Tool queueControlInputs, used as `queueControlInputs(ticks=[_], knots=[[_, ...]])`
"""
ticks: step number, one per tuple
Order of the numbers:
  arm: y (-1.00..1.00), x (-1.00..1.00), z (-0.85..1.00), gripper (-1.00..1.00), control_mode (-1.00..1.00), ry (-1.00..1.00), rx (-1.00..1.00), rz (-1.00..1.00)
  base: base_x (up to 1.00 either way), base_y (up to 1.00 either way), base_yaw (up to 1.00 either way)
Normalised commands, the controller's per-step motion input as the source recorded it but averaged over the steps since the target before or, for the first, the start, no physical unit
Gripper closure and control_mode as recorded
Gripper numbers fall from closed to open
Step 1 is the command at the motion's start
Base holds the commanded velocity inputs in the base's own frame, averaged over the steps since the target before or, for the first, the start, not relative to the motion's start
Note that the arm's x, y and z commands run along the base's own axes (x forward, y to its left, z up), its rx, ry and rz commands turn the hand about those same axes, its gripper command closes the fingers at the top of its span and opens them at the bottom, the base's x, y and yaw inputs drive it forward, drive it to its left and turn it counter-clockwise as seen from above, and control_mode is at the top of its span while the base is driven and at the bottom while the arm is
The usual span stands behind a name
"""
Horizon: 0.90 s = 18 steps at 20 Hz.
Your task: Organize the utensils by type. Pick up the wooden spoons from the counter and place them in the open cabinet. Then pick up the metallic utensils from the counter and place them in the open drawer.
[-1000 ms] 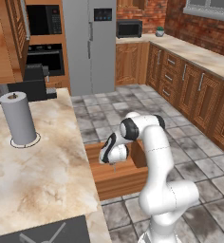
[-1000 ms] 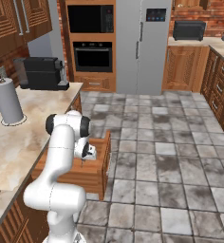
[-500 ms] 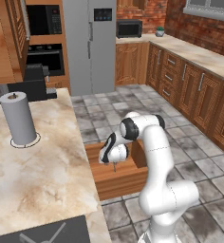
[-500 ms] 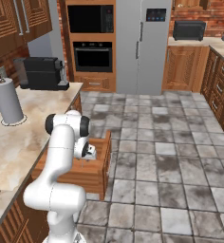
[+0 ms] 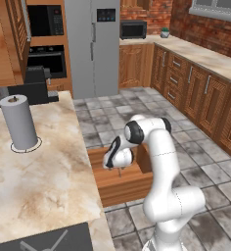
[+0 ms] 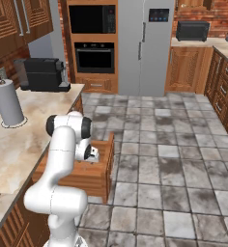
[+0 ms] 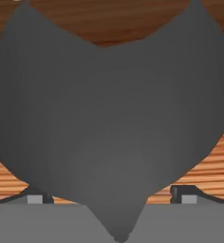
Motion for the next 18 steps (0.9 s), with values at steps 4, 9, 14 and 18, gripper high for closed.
queueControlInputs(ticks=[4,9,14,18], knots=[[-0.45,0.0,0.0,-1.0,-1.0,0.03,0.0,-0.02,0.0,0.0,0.0],[-0.49,0.0,0.0,-1.0,-1.0,0.05,0.0,-0.01,0.0,0.0,0.0],[-0.44,0.0,0.05,-1.0,-1.0,0.03,0.0,-0.02,0.0,0.0,0.0],[-0.18,0.0,0.52,-1.0,-1.0,0.05,0.0,-0.03,0.0,0.0,0.0]])
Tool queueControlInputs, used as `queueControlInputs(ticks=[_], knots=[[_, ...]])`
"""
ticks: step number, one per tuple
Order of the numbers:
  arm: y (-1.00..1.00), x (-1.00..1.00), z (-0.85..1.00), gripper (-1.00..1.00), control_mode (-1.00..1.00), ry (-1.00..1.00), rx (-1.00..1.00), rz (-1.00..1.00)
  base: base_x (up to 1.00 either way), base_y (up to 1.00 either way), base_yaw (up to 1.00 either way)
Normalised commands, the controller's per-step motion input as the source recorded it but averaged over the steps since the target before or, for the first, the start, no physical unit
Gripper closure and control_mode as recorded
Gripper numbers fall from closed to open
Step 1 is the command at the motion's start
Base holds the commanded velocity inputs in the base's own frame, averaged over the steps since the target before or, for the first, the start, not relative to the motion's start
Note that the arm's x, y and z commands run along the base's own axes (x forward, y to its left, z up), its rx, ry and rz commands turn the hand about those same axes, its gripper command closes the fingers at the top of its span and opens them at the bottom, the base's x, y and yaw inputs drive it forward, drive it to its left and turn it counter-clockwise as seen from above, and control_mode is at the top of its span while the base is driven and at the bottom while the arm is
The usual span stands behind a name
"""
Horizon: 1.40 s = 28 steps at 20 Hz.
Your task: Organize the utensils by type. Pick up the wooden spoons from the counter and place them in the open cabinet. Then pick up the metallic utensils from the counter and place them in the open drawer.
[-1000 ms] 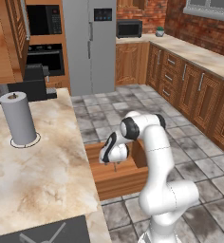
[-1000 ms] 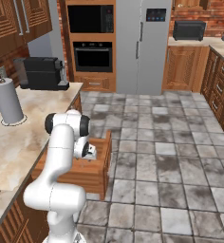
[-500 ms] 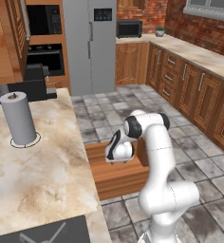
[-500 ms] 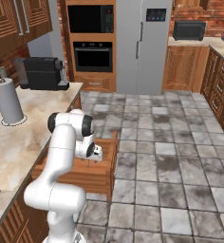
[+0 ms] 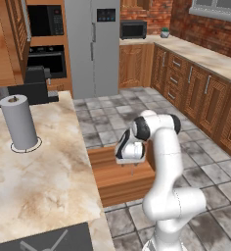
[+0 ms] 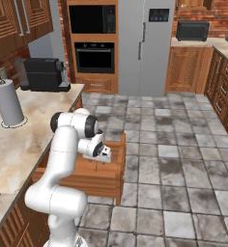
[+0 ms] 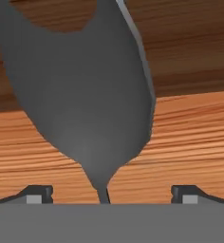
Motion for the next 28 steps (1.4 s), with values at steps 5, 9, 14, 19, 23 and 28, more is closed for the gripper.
queueControlInputs(ticks=[5,9,14,19,23,28], knots=[[0.0,-0.09,0.98,-1.0,-1.0,0.0,0.0,0.0,0.0,0.0,0.0],[0.0,-0.19,1.0,-1.0,-1.0,0.01,0.0,0.0,0.0,0.0,0.0],[0.0,-0.28,1.0,-1.0,-1.0,0.0,0.0,0.0,0.0,0.0,0.0],[0.0,-0.37,0.95,-1.0,-1.0,0.0,-0.01,0.0,0.0,0.0,0.0],[0.0,-0.76,0.8,-1.0,-1.0,0.0,0.0,0.0,0.0,0.0,0.0],[0.04,-0.87,0.62,-1.0,-1.0,0.0,0.0,0.0,0.0,0.0,0.0]])
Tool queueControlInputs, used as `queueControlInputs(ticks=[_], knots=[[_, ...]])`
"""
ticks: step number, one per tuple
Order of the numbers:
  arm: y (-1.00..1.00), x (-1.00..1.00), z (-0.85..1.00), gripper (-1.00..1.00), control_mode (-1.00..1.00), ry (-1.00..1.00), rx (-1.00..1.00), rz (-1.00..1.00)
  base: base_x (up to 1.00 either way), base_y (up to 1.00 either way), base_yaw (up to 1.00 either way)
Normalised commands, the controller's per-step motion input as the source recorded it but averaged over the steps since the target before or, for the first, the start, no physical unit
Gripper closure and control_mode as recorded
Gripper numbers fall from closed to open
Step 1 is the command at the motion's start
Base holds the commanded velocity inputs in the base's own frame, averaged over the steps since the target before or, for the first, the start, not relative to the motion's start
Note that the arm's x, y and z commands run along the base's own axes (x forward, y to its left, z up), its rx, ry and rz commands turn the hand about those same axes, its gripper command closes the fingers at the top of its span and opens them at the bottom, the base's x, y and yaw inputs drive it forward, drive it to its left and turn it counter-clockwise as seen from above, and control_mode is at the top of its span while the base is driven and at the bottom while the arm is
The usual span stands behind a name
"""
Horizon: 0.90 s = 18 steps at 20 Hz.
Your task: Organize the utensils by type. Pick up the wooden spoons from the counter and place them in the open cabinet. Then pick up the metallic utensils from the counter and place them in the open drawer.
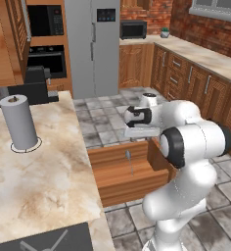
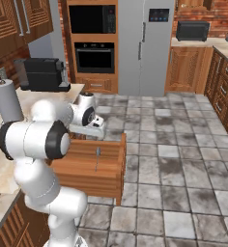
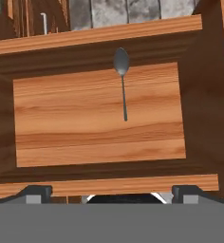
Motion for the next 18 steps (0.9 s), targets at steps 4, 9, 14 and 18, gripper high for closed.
queueControlInputs(ticks=[4,9,14,18], knots=[[0.13,-0.49,0.65,-1.0,-1.0,0.0,0.0,0.0,0.0,0.0,0.0],[0.13,-0.44,0.71,-1.0,-1.0,0.0,0.0,0.0,0.0,0.0,0.0],[0.08,-0.54,0.64,-1.0,-1.0,-0.11,0.0,0.0,0.0,0.0,0.0],[0.09,-0.56,0.44,-1.0,-1.0,-0.29,0.0,-0.01,0.0,0.0,0.0]])
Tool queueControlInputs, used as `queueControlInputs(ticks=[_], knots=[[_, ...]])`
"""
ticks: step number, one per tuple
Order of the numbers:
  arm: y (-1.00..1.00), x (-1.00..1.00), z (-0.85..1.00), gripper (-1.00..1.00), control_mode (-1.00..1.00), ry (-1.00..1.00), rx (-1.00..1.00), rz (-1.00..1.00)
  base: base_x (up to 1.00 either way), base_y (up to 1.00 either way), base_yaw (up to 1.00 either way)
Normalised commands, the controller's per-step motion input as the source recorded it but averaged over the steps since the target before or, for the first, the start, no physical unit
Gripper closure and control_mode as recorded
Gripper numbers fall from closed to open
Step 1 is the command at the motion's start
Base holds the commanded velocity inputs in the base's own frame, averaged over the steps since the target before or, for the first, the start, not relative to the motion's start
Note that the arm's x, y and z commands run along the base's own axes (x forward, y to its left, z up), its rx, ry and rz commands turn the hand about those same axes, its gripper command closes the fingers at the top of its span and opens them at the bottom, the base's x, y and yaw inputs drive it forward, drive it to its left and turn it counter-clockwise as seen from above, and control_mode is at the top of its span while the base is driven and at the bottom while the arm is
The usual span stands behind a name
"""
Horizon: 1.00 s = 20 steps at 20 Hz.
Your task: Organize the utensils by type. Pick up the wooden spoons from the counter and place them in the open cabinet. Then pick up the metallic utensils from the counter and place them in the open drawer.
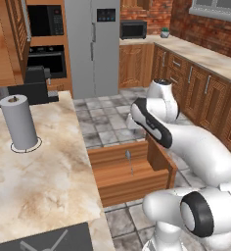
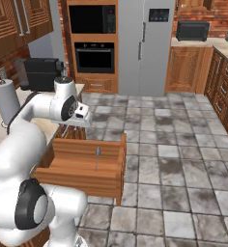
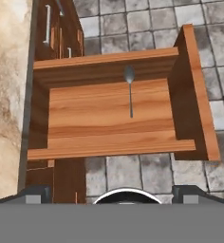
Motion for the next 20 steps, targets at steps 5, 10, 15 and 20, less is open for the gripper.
queueControlInputs(ticks=[5,10,15,20], knots=[[0.02,-0.42,0.43,-1.0,-1.0,-0.23,0.0,-0.02,0.0,0.0,0.0],[0.0,-0.22,0.26,-1.0,-1.0,-0.14,0.0,-0.03,0.0,0.0,0.0],[0.0,-0.22,0.21,-1.0,-1.0,-0.06,0.0,-0.04,0.0,0.0,0.0],[0.0,-0.19,0.16,-1.0,-1.0,0.0,0.0,-0.02,0.0,0.0,0.0]])
